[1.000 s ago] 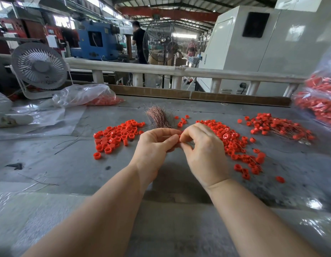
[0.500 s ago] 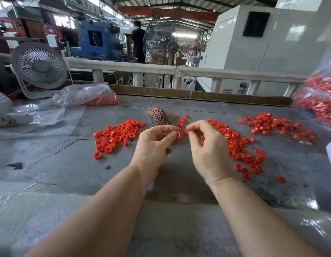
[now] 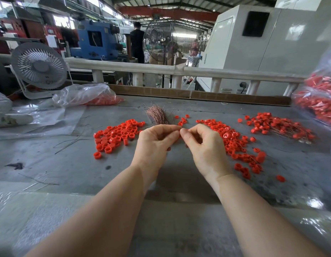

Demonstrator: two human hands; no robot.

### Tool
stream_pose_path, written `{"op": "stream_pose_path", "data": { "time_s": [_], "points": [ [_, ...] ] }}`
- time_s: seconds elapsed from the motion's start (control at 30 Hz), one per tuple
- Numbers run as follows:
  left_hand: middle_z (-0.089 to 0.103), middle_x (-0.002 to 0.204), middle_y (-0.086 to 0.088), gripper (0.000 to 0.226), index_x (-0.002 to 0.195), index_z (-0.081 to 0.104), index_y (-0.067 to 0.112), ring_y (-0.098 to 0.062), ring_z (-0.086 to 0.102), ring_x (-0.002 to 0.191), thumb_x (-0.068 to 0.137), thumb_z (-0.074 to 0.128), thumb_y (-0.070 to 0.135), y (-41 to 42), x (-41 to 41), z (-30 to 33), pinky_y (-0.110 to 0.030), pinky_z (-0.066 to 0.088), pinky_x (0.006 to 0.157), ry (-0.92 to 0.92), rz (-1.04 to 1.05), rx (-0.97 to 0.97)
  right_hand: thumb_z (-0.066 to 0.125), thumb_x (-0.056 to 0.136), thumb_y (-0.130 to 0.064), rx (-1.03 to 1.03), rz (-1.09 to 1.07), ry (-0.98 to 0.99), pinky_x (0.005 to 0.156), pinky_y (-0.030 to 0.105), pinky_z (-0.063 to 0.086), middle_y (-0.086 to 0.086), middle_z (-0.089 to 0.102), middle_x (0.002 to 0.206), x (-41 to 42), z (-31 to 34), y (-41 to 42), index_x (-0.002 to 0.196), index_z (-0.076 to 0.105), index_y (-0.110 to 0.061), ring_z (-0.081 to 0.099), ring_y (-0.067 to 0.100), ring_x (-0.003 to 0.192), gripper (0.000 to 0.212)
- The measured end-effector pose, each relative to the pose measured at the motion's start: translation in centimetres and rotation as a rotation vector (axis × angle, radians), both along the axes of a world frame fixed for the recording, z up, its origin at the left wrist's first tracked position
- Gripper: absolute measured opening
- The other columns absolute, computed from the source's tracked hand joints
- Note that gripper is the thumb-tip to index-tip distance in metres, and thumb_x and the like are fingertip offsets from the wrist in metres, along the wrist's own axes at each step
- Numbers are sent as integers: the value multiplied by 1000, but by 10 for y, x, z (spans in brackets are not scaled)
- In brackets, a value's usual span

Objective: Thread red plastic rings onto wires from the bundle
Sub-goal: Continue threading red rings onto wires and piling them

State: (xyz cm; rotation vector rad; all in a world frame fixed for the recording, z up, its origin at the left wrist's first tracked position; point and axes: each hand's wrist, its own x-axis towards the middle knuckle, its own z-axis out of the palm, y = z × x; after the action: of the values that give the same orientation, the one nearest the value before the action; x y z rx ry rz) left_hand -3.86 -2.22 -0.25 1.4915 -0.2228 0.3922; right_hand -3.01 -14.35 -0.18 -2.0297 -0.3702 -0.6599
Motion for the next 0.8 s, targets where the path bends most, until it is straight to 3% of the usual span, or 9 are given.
{"op": "stream_pose_path", "data": {
  "time_s": [0.17, 0.33, 0.47, 0.6, 0.8],
  "points": [
    [71, 68, 10, 24, 73, 70, 28, 0, 62, 67, 82, 66, 7, -1, 1, -1, -13, 47, 61, -13, -19, -5, 56, 89, -37, 4, 60, 58, 58, 36, 43, -3, 56, 55, 0, -1, 0, 65, 60, -16, 50, 13, 54, 33],
    [72, 69, 9, 16, 79, 70, 25, 3, 62, 64, 82, 66, 10, -1, 0, 0, -11, 45, 55, 26, -76, -36, 56, 91, -28, 65, 134, 10, 55, 40, 34, 12, 47, 51, 0, 1, -1, 56, 51, -4, 39, 17, 53, 43],
    [72, 74, 0, 12, 86, 71, 16, -3, 64, 66, 84, 62, 8, -2, 1, 1, -13, 43, 55, 148, -196, -171, 55, 92, -23, 137, 177, 19, 51, 28, 30, -11, 40, 46, 1, 1, -3, 55, 49, -10, 35, 6, 52, 41],
    [70, 69, -2, 17, 87, 69, 8, -4, 64, 62, 85, 55, 1, -2, 0, 3, -11, 47, 58, 219, -316, -314, 53, 94, -20, 182, 211, 27, 51, 21, 31, -12, 42, 45, 1, 1, -2, 55, 52, -17, 37, 3, 50, 39],
    [68, 68, -2, 18, 90, 68, 4, -5, 63, 62, 86, 52, -1, -2, -1, 3, -11, 48, 63, 244, -369, -333, 53, 93, -16, 210, 237, 39, 51, 14, 30, -15, 46, 42, 3, 0, -3, 52, 50, -19, 39, 1, 47, 42]
  ]
}}
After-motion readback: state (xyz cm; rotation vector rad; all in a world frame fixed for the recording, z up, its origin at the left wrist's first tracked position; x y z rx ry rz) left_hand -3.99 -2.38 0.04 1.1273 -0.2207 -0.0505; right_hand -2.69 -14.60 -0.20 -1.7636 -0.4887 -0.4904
